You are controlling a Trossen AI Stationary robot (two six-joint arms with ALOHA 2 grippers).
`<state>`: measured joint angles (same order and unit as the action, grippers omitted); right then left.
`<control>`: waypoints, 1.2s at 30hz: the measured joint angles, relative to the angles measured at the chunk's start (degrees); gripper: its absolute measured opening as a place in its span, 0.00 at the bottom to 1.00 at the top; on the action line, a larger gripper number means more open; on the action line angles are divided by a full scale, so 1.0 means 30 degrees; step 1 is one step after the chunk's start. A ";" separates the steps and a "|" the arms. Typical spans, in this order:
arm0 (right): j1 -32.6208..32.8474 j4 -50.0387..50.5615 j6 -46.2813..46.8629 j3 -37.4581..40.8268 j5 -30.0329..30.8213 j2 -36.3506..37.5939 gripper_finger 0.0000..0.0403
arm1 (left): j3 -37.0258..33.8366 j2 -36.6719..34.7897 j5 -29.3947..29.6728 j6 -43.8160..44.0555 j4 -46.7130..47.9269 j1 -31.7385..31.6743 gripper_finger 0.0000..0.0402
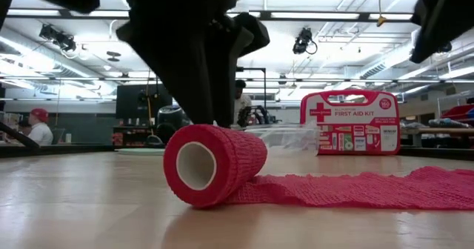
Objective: Roll bandage
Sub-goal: Roll the red bandage
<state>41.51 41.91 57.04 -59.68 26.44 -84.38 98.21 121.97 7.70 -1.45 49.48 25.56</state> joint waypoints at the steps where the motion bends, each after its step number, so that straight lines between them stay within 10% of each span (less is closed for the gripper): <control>1: 0.0144 0.0071 0.0204 0.0065 -0.0138 0.0000 0.48 | -0.0226 0.0000 -0.0117 0.0011 -0.0343 0.0000 0.32; 29: 0.1405 -0.2763 0.3173 0.2907 -0.0703 0.0000 0.48 | -0.1579 0.1405 0.0220 0.0215 -1.0090 -0.0142 0.32; 36: 0.1400 -0.2954 0.3214 0.2907 -0.0330 0.0000 0.48 | 0.0276 0.1428 0.1132 -0.0488 -0.7348 -0.0415 0.32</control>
<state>45.71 33.04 66.69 -50.96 25.45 -84.38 99.04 126.26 11.10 -2.92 27.43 24.32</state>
